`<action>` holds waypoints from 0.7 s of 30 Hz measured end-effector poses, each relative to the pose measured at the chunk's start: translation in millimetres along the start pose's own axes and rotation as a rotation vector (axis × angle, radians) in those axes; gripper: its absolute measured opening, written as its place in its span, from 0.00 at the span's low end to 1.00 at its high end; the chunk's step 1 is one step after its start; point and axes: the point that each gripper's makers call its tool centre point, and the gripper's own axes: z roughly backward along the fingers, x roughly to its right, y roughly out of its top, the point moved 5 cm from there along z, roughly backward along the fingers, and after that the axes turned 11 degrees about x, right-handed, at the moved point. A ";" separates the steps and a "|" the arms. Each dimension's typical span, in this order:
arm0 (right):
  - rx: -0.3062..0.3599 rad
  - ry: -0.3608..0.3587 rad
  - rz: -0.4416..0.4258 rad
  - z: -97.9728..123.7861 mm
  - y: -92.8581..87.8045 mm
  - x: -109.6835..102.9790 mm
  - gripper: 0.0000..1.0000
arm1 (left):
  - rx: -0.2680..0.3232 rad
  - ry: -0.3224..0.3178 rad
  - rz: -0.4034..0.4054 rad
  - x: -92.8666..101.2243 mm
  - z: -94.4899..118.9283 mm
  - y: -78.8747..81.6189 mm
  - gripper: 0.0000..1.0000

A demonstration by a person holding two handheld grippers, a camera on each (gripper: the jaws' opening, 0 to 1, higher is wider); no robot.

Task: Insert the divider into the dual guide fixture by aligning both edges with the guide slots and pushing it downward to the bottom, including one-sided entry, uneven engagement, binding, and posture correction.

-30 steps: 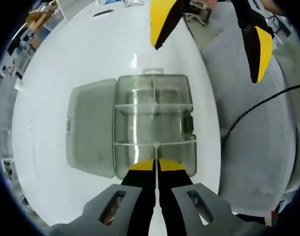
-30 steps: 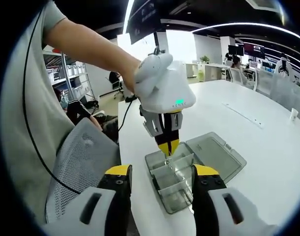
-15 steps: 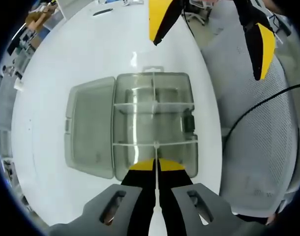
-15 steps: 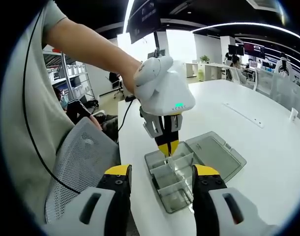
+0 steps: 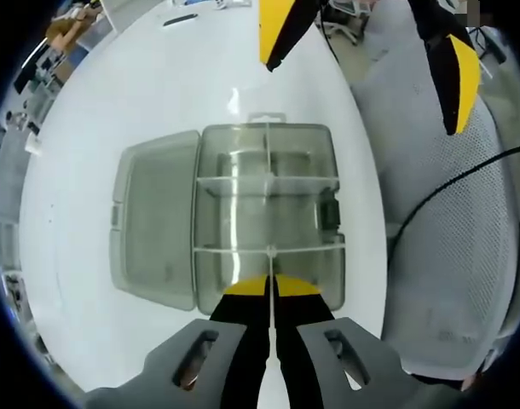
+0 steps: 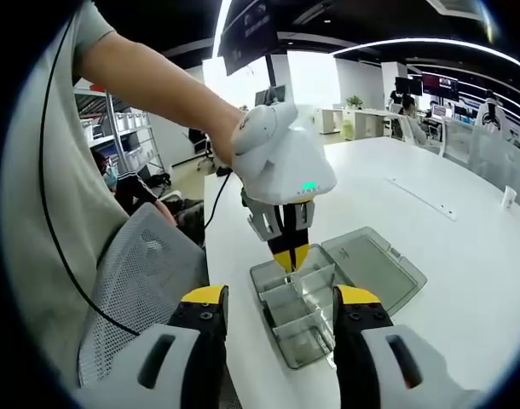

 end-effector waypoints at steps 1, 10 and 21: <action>0.000 0.001 0.000 -0.3 0.3 0.1 0.46 | 0.001 0.001 0.001 0.0 -0.1 -0.1 0.00; 0.001 -0.001 0.002 0.6 0.8 0.0 0.46 | 0.003 0.000 0.006 -0.8 -0.8 -0.8 0.00; 0.001 -0.001 0.001 0.5 0.5 -0.2 0.46 | 0.008 -0.008 0.015 -0.6 -2.2 -1.7 0.00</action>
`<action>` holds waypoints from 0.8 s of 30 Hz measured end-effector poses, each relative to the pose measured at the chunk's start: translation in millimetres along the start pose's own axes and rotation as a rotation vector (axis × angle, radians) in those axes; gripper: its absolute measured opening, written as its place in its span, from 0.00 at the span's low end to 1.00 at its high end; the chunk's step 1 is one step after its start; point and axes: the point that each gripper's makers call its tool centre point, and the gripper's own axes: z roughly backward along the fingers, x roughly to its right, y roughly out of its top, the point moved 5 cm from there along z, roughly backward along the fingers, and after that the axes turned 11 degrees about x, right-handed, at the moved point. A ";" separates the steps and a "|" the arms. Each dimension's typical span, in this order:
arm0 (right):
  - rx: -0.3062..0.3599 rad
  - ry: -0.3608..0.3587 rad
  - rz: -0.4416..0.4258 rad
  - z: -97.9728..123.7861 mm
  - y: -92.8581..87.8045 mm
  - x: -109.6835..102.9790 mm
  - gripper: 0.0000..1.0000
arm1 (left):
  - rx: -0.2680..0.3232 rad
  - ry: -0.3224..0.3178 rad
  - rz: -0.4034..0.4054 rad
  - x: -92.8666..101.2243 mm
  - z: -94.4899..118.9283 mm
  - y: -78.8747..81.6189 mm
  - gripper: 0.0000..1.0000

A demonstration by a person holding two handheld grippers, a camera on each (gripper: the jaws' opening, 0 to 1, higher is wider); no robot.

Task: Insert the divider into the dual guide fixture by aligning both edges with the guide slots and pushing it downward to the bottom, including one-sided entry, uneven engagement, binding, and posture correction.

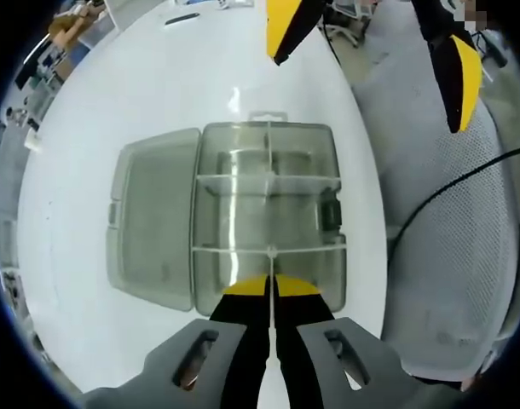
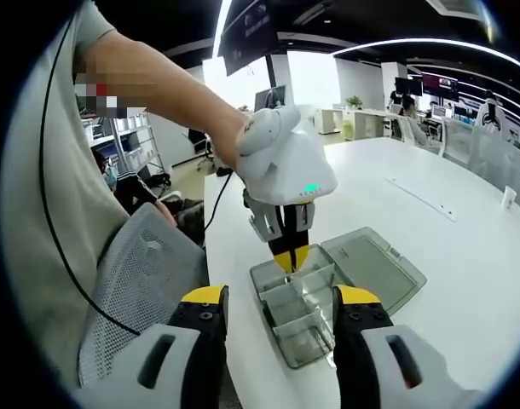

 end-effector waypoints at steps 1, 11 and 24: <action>0.001 0.000 -0.001 0.0 0.0 -0.1 0.46 | -0.001 0.002 -0.001 0.0 -0.8 -0.3 0.00; 0.001 0.000 -0.001 -0.3 -0.1 -0.6 0.46 | 0.000 0.011 -0.007 0.1 -2.5 -1.2 0.00; 0.003 -0.001 -0.002 -0.1 0.4 0.0 0.46 | 0.005 0.034 -0.016 1.8 -4.2 -2.2 0.00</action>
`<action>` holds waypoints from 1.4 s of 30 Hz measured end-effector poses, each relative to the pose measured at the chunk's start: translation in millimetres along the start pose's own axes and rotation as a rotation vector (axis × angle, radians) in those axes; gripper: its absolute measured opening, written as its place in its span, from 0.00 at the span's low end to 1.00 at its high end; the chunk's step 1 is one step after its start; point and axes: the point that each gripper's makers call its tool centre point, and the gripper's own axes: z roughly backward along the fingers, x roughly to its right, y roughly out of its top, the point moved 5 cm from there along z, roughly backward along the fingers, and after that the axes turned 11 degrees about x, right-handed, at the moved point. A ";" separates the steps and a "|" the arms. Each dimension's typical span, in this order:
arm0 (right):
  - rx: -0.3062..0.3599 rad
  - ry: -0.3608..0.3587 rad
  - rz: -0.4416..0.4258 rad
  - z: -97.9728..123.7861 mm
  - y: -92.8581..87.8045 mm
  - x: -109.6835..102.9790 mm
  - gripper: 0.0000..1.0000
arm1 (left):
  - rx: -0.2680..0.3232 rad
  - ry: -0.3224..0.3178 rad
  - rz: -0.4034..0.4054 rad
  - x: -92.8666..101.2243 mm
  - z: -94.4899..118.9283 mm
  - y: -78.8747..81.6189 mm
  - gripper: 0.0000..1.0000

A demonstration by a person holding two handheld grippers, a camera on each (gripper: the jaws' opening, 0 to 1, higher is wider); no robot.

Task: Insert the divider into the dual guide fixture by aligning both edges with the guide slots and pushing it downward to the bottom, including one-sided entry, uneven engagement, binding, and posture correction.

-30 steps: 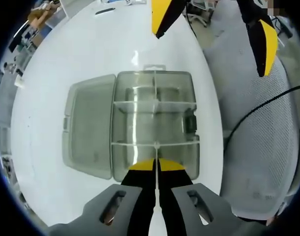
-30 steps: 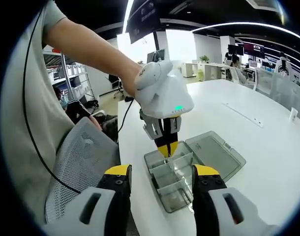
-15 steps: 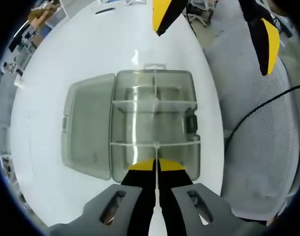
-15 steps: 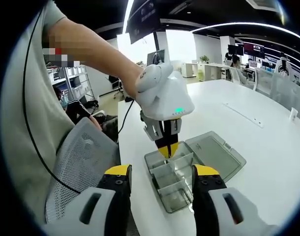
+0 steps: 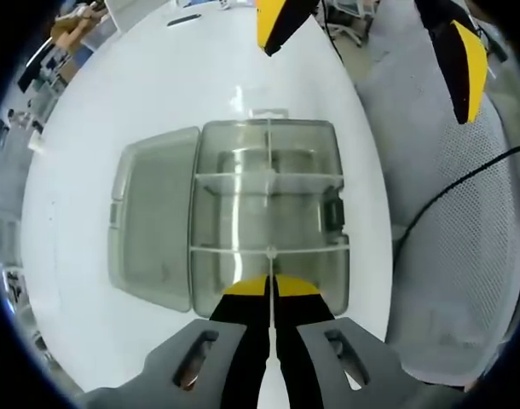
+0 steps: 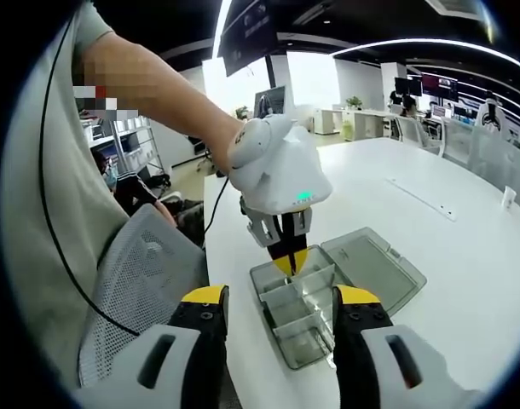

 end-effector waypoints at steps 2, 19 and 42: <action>-0.001 0.000 0.001 -0.3 0.1 0.0 0.46 | -0.001 0.002 0.001 0.2 0.1 0.1 0.00; -0.003 0.000 0.003 0.4 -0.8 -0.8 0.46 | -0.003 0.016 -0.025 1.6 -1.2 0.3 0.00; -0.014 0.003 0.008 1.1 -2.7 -2.7 0.47 | -0.009 0.051 -0.080 5.1 -1.9 0.2 0.00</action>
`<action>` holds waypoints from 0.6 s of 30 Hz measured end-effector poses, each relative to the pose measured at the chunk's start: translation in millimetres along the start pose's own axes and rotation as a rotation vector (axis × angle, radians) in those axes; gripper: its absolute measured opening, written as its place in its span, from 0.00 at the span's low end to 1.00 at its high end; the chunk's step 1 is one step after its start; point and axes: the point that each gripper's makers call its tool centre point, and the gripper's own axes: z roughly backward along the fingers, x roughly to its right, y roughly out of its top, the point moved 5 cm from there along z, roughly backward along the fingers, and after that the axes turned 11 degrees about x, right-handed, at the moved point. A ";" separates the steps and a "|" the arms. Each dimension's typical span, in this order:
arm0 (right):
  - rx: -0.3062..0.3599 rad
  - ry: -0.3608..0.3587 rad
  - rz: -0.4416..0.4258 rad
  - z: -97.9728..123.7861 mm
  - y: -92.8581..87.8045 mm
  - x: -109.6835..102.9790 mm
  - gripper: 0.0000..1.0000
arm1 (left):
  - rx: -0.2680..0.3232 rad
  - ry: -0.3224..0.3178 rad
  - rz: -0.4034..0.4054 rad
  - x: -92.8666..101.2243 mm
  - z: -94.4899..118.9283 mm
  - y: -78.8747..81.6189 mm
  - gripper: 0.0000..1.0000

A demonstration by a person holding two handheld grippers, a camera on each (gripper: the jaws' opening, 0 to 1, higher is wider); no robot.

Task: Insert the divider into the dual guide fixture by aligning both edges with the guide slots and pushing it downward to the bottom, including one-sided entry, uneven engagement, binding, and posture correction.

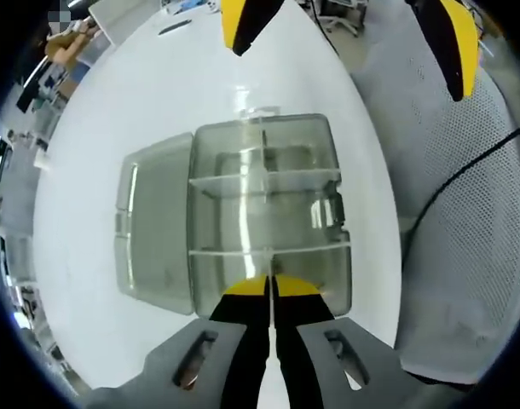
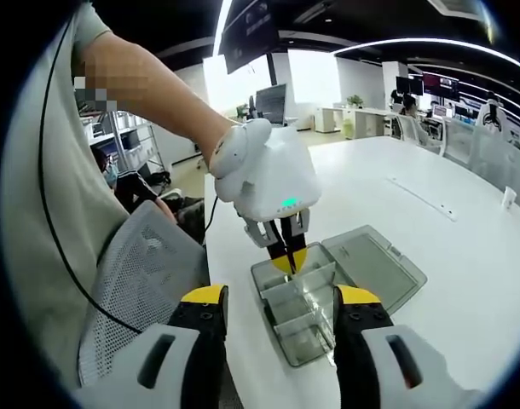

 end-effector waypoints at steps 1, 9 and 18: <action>0.000 0.000 0.001 0.2 0.3 0.1 0.47 | 0.000 0.002 -0.003 0.2 0.1 0.0 0.00; -0.005 -0.003 0.008 2.6 1.9 0.7 0.47 | 0.015 0.025 -0.005 0.1 -0.3 -1.1 0.00; -0.016 -0.002 0.014 6.5 0.1 0.9 0.48 | 0.039 0.059 -0.007 1.1 -0.5 -1.9 0.00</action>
